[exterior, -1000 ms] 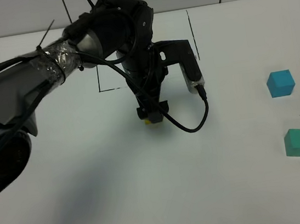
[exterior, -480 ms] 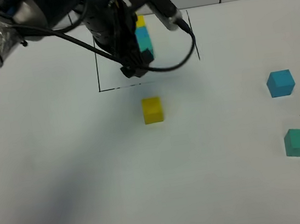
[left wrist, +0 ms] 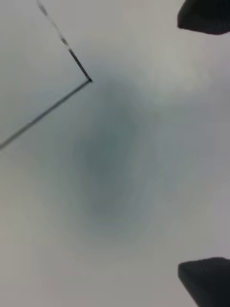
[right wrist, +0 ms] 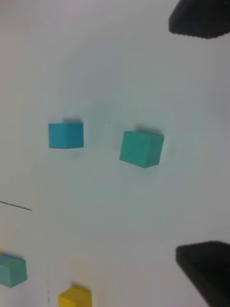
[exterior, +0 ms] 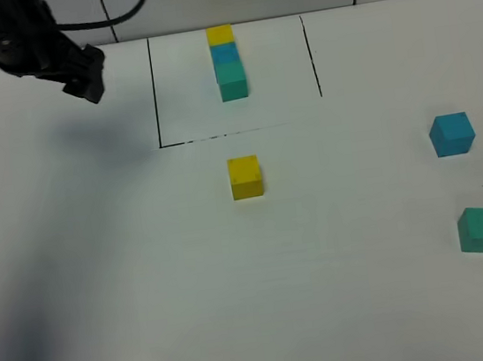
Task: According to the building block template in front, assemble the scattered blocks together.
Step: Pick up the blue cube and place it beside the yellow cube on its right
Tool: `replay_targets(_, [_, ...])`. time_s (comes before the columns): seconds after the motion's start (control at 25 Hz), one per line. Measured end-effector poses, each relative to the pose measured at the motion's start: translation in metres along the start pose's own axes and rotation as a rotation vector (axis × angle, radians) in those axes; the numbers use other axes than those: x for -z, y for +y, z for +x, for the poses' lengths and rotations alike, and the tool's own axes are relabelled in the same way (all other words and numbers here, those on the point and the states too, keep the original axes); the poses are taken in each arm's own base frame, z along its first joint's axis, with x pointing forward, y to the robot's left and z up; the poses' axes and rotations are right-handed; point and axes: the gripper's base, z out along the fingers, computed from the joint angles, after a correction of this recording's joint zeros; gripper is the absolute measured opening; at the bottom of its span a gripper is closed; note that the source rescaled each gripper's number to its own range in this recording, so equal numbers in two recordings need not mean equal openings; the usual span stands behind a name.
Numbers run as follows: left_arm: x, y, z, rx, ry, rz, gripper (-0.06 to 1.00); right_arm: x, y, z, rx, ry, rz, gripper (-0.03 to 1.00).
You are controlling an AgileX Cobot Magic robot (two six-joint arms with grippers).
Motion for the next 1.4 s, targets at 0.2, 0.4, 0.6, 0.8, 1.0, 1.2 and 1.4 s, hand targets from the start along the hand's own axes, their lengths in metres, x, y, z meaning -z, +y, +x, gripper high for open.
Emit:
replay_targets(0.2, [0.014, 0.019, 0.034, 0.127, 0.028, -0.010, 0.96, 0.000, 0.000, 0.000, 0.000, 0.000, 0.000, 0.72])
replay_targets(0.4, [0.034, 0.020, 0.067, 0.211, 0.001, -0.030, 0.96, 0.000, 0.000, 0.000, 0.000, -0.001, 0.000, 0.72])
replay_targets(0.6, [0.065, 0.004, 0.104, 0.250, -0.075, -0.054, 0.96, 0.000, 0.000, 0.000, 0.000, -0.001, 0.000, 0.72])
replay_targets(0.8, [0.095, -0.013, 0.142, 0.293, -0.156, -0.075, 0.96, 0.000, 0.000, 0.000, -0.001, -0.001, -0.001, 0.72])
replay_targets(1.0, [0.118, -0.030, 0.177, 0.320, -0.242, -0.096, 0.96, 0.000, 0.000, 0.000, -0.001, -0.001, -0.003, 0.72])
replay_targets(1.2, [0.135, -0.044, 0.209, 0.347, -0.342, -0.115, 0.96, 0.000, 0.000, 0.000, -0.002, -0.001, -0.004, 0.72])
replay_targets(1.4, [0.142, -0.061, 0.239, 0.370, -0.415, -0.111, 0.96, 0.000, 0.000, 0.000, -0.002, -0.001, -0.004, 0.72])
